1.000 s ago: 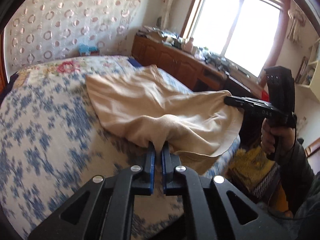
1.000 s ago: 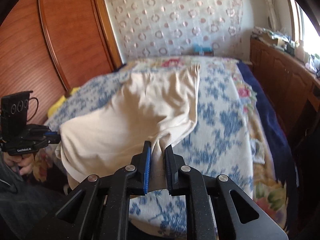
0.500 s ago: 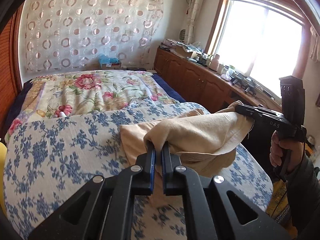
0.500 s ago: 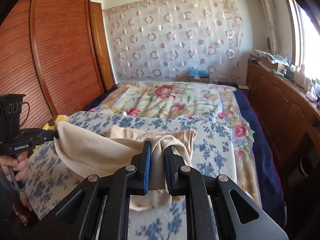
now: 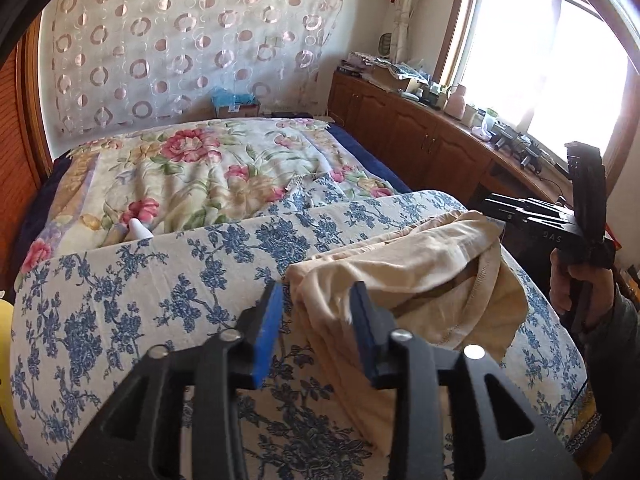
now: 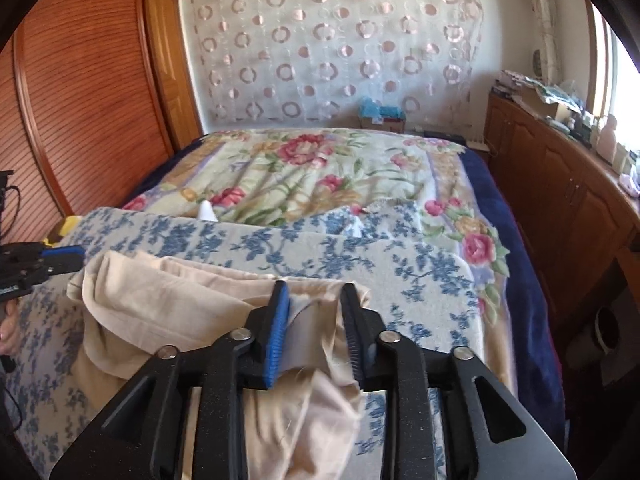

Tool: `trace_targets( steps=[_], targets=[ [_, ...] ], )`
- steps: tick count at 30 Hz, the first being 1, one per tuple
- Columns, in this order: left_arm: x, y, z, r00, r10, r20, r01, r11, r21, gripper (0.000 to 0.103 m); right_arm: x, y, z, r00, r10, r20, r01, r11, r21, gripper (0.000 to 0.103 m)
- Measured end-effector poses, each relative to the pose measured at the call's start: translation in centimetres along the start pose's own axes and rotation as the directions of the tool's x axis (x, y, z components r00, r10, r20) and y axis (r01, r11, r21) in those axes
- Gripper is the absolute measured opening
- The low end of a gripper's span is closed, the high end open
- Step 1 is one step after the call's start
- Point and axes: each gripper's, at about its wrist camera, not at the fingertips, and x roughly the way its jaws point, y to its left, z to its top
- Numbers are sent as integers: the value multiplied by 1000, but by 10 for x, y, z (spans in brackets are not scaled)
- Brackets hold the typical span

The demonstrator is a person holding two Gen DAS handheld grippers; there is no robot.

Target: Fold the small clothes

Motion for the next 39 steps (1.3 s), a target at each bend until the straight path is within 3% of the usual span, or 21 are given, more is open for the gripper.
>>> trace_targets(
  steps=[7, 17, 21, 23, 25, 27, 30, 33, 35, 37, 39],
  targets=[
    [4, -1, -28, 995, -35, -90, 33, 999, -18, 40, -30, -13, -12, 1000, 14, 8, -14, 999, -29, 44],
    [28, -16, -17, 980, -162, -114, 156, 986, -66, 39, 3, 4, -28, 990, 93, -101, -102, 991, -86, 44],
    [28, -18, 0, 977, -192, -95, 187, 981, -58, 3, 19, 3, -22, 986, 124, -111, -134, 987, -84, 44],
    [26, -17, 8, 979, -192, -76, 188, 981, -56, 1, 24, 0, -17, 981, 160, -106, -168, 983, -77, 28],
    [24, -13, 18, 986, -160, -51, 157, 986, -54, 1, 26, -4, -12, 978, 186, -98, -193, 979, -69, 5],
    [21, -2, 26, 992, -128, -13, 127, 989, -81, 1, 24, -7, -8, 980, 185, -68, -189, 980, -63, 1],
    [22, 21, 40, 999, -17, 35, 22, 990, -141, 1, 24, -16, -2, 995, 94, -40, -96, 995, -39, 1],
    [29, 35, 45, 1000, 11, 0, -10, 987, -157, 2, 30, -26, -2, 997, 41, -62, -42, 999, -3, 1],
    [30, 34, 41, 1000, 10, -7, -11, 990, -140, 10, 31, -28, -3, 997, 18, -71, -18, 1000, -5, 1],
    [28, 32, 40, 1000, 24, 1, -24, 994, -111, 29, 30, -28, -4, 997, -11, -74, 9, 1000, -18, 1],
    [25, 29, 39, 1000, 9, 2, -9, 995, -96, 39, 29, -27, -4, 997, -34, -75, 32, 999, -25, 1]
  ],
)
